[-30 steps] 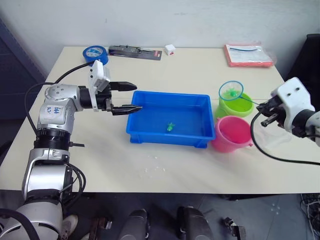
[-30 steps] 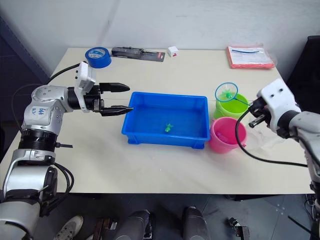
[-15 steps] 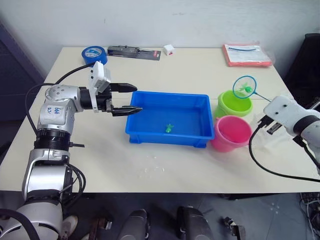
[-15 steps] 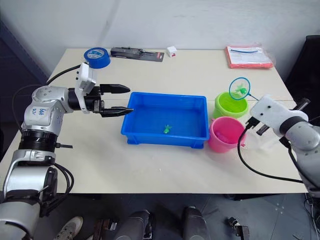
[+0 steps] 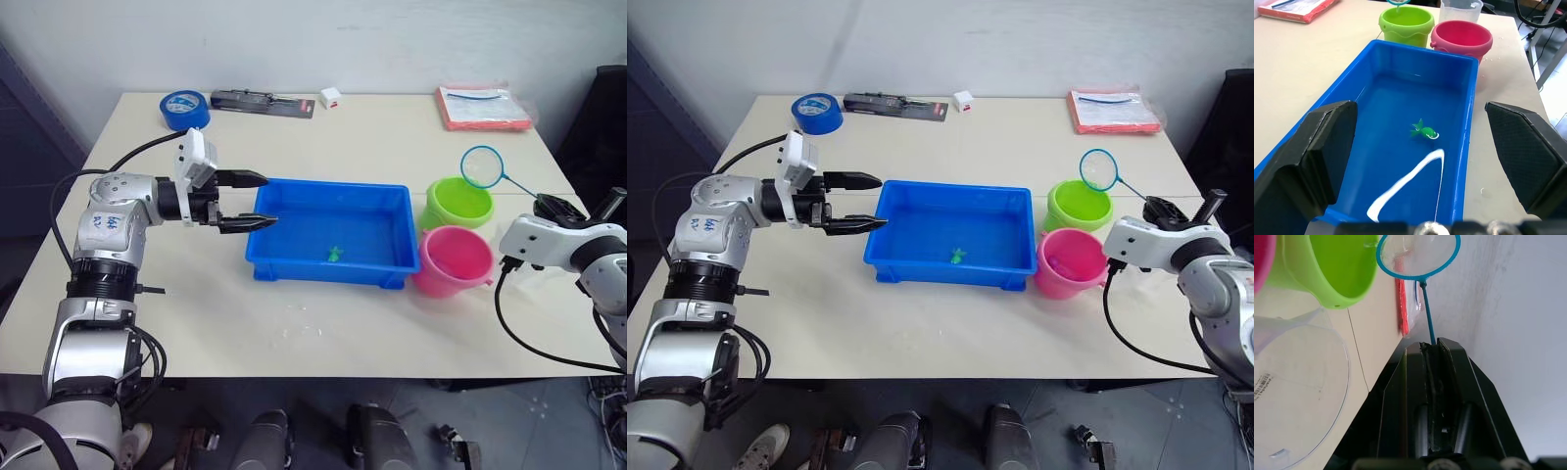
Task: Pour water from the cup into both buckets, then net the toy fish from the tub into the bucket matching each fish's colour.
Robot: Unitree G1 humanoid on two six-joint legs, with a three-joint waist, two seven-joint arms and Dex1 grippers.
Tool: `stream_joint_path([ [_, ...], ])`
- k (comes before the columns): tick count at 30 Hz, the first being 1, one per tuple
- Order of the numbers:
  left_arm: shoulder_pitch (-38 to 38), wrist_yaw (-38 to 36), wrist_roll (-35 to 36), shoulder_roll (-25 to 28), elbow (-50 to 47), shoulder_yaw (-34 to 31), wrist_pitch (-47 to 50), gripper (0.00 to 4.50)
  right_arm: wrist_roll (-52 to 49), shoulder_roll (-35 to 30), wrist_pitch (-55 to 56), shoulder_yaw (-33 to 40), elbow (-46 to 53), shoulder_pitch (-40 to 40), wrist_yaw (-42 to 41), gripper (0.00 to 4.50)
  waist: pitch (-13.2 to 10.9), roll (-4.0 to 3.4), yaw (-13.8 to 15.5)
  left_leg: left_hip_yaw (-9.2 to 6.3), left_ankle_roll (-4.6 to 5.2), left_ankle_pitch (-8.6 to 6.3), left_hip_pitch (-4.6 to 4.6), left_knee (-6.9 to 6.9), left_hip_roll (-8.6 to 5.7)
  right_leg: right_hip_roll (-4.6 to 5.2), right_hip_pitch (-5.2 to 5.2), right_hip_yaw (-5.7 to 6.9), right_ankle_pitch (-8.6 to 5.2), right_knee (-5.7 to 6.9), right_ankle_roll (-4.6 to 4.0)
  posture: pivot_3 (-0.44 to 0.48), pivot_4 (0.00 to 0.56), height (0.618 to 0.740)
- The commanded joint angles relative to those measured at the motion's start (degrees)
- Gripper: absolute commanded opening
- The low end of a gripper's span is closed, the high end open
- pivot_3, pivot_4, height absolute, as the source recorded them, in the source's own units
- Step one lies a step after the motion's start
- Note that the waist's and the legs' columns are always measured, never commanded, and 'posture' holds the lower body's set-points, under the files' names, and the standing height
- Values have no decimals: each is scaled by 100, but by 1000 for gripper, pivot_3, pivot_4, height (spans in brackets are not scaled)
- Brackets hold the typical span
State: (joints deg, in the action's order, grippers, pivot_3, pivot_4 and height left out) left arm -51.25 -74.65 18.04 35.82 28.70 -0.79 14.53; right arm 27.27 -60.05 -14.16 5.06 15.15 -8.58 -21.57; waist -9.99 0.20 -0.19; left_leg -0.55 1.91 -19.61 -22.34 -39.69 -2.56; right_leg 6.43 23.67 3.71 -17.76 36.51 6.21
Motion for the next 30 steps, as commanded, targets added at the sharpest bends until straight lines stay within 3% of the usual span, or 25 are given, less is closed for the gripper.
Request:
stream_joint_path([
  [1, -38, 27, 68, 118, -212, -134, 15, 4500, -652, 216, -367, 406, 362, -567, -499, 797, 0, 0, -8, 5, 0, 0, 2, 0, 3, -2, 0, 1, 0, 0, 0, 0, 150, 737],
  [7, 379, 133, -120, 574, -336, -174, 92, 4500, -2160, 368, -1339, 233, 525, -1489, -2115, 797, 0, 0, -10, 5, -1, 0, 5, 2, 11, -7, -1, -1, 0, -1, 0, 0, 150, 737],
  [12, 915, 193, -69, 931, -813, -178, 455, 4500, -2593, 146, -1652, -256, 593, -1698, -3027, 797, 0, 0, 8, 0, 0, 0, 6, 5, 10, -1, -1, -15, 0, -3, 0, 0, 150, 737],
  [22, 1589, 465, 292, 985, -1872, -426, 966, 4500, -1632, 314, -456, -1746, -503, -2566, -3217, 797, 0, 0, 2, -24, 0, -1, 0, -3, -1, 10, -4, -27, 0, -3, 0, 0, 150, 737],
  [30, 1802, 670, 495, 1022, -2224, -573, 1154, 4500, -1066, 665, 110, -2379, -1018, -2975, -3443, 797, 0, -1, -15, -21, -1, -1, 0, -2, 2, 6, 0, -26, 0, -2, 0, 0, 150, 737],
])
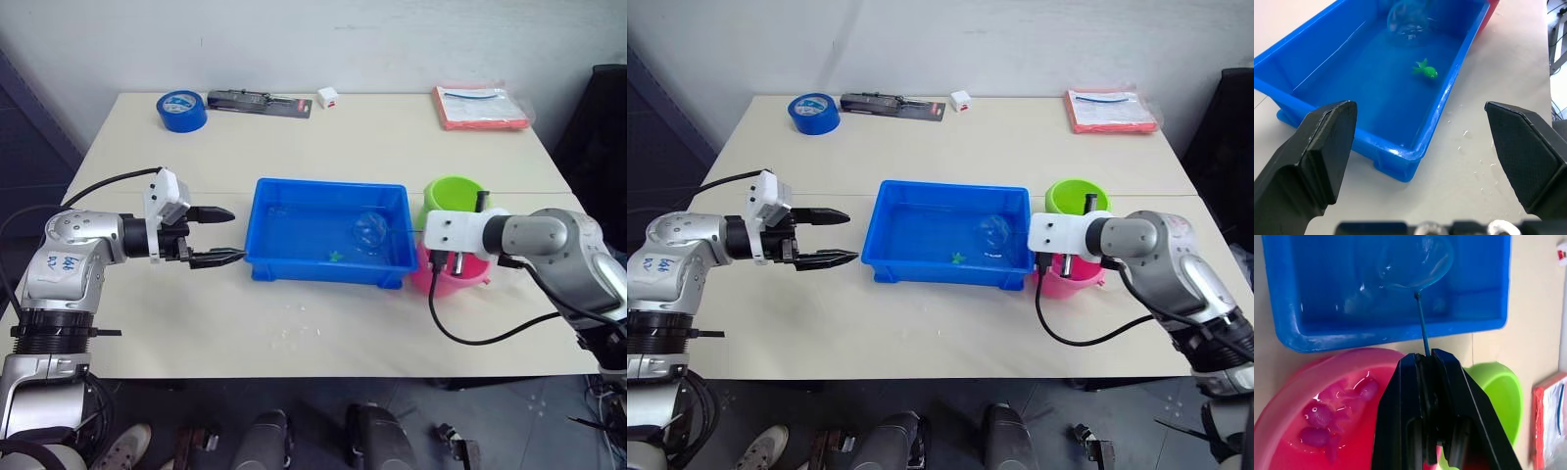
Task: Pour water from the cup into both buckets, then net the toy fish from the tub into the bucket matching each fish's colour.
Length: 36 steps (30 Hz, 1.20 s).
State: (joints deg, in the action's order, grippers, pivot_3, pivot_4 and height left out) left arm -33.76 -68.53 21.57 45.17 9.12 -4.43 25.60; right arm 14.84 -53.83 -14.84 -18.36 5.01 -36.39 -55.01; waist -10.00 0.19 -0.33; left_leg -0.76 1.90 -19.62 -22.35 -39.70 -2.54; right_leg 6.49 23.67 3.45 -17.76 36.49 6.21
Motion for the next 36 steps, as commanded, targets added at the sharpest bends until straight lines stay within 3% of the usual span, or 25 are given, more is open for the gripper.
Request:
stream_joint_path([
  [1, 75, 80, 167, 95, -302, -221, 65, 4500, 232, 92, 215, -109, -41, -242, -153, 797, 0, 0, 3, 0, 0, 0, 0, 0, 0, 0, 0, 0, 0, 0, 0, 0, 150, 737],
  [16, 397, 383, 440, 204, -781, -539, 332, 4500, -223, 647, -151, -250, 148, -568, -1272, 797, 0, 0, 6, -5, 0, 0, 0, -1, -1, 0, -2, 4, 0, 0, 0, 0, 150, 737],
  [27, 596, 530, 522, 268, -974, -667, 399, 4500, -1454, 1419, -3140, 66, 68, -1086, -1528, 797, 0, 0, 5, -11, -4, -1, 0, -1, 2, 3, -2, 6, 0, 1, 0, 0, 150, 737],
  [36, 517, 508, 524, 267, -933, -611, 371, 4500, -1910, 1646, -4081, 371, -397, -1435, -985, 797, 0, 0, 4, -13, -5, -1, 0, 1, 0, 4, -1, 7, 0, 2, 0, 0, 150, 737],
])
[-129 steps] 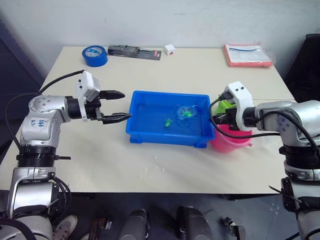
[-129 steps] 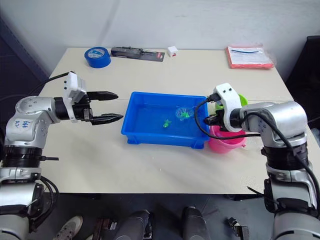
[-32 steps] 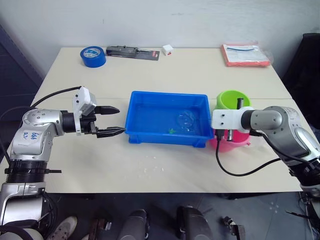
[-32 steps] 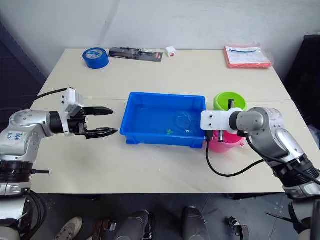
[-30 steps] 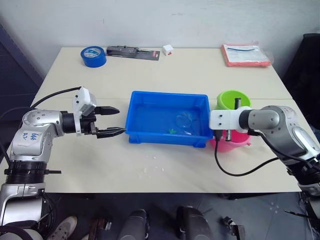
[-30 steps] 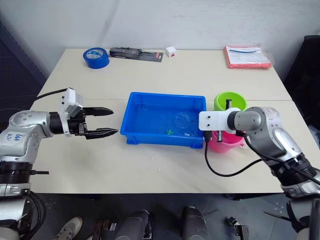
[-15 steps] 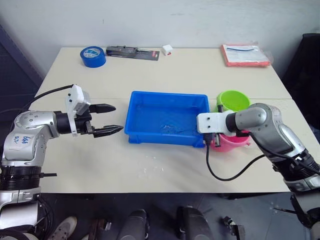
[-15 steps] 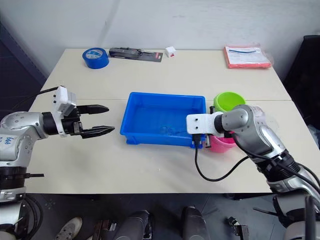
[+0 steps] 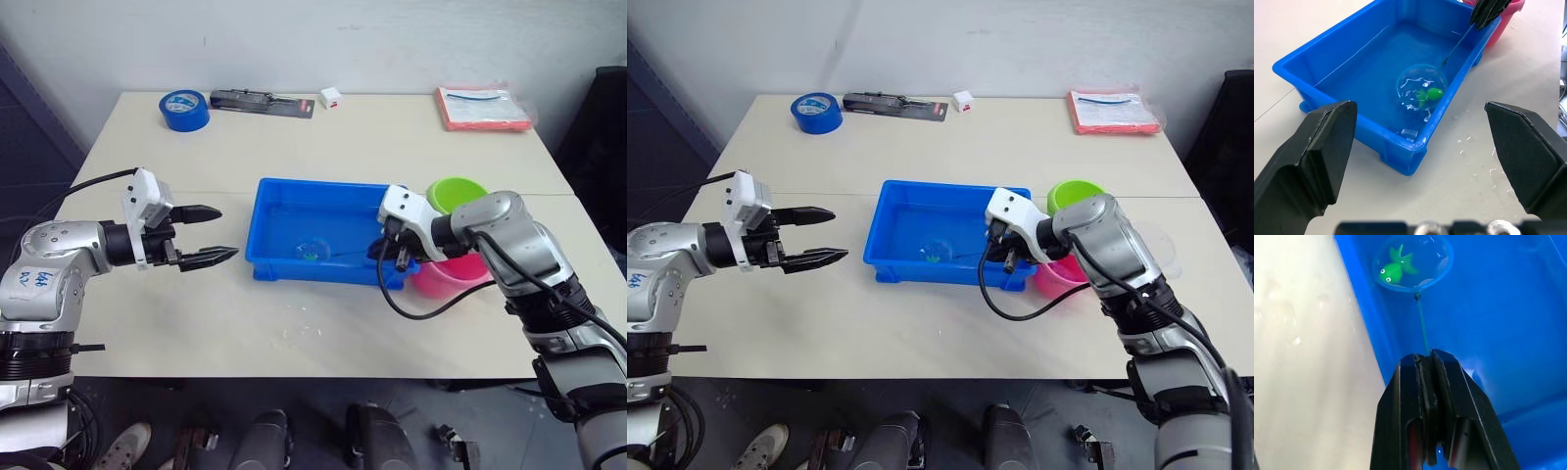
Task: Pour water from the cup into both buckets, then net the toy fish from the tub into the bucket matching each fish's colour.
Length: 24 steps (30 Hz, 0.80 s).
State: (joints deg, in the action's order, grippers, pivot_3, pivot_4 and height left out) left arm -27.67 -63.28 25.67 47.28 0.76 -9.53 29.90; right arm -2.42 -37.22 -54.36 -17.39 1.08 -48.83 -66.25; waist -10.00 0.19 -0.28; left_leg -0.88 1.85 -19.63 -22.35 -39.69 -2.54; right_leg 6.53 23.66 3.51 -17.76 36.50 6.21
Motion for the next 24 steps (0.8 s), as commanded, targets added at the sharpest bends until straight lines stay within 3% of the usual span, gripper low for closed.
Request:
stream_joint_path([
  [1, -114, -25, 115, 47, -85, -90, -66, 4500, -224, -26, -147, 288, -23, -206, 182, 797, 0, 0, 0, 0, 0, 0, 0, 0, 0, -1, 0, 0, 0, 0, 0, 0, 150, 737],
  [14, -942, -379, -67, -243, 679, 424, -544, 4500, -1083, -637, -610, 1427, 790, 390, 719, 797, 0, 0, 13, -1, 1, 0, -1, 2, -9, -1, 0, 5, 0, 1, 0, 0, 150, 737],
  [24, -1738, -657, -298, -662, 1590, 779, -1173, 4500, -1781, -1253, -1223, 3214, 1585, 1245, 1338, 797, 0, 0, 43, -3, 1, 0, -4, 0, -8, -2, 0, 7, 0, 0, 0, 0, 150, 737],
])
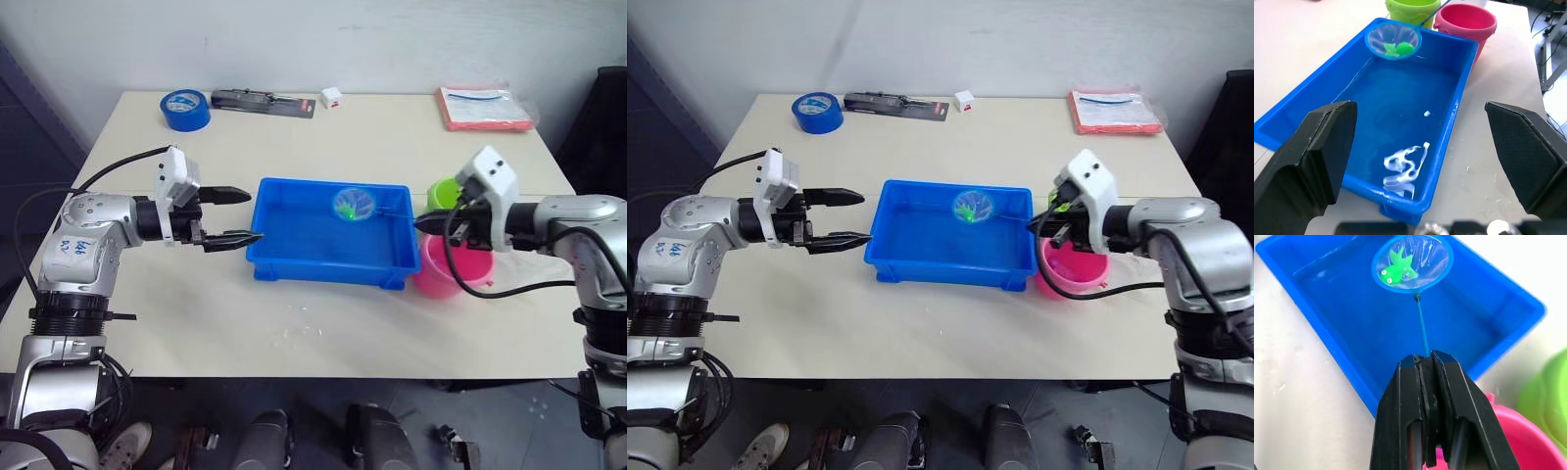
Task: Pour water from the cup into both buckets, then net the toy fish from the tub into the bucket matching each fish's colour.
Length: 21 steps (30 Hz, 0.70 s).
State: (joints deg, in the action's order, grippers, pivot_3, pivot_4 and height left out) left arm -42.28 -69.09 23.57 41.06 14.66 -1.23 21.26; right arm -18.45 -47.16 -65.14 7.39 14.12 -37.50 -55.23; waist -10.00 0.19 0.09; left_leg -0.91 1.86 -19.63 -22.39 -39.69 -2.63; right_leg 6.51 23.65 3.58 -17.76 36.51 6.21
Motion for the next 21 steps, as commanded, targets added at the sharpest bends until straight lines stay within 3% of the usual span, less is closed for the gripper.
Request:
stream_joint_path([
  [1, -334, -75, -126, -86, 295, -44, -412, 4500, -192, -337, -143, 894, 279, 181, 324, 797, 0, 0, 6, 1, 0, 0, 0, 0, -2, 2, -1, -1, 0, 0, 0, 0, 150, 737],
  [4, -460, -135, -175, -205, 493, -17, -540, 4500, -108, -631, -57, 1414, 202, 452, 659, 797, 0, 0, 7, 4, 1, 0, 1, 0, -5, 4, -1, -1, 0, 0, 0, 0, 150, 737],
  [11, -594, -218, -283, -322, 763, 15, -721, 4500, 182, -928, 437, 1645, 155, 1030, 1317, 797, 0, 0, -12, 10, 0, 0, 2, 5, 6, 0, 1, -4, 0, 1, 0, 0, 150, 737],
  [21, -768, -303, -429, -453, 1085, 61, -918, 4500, 1384, -1271, 2132, 1090, 732, 2256, 2134, 797, 0, 0, 3, 11, 5, 1, 2, 0, -2, 1, 0, -5, 0, 2, 0, 0, 150, 737],
])
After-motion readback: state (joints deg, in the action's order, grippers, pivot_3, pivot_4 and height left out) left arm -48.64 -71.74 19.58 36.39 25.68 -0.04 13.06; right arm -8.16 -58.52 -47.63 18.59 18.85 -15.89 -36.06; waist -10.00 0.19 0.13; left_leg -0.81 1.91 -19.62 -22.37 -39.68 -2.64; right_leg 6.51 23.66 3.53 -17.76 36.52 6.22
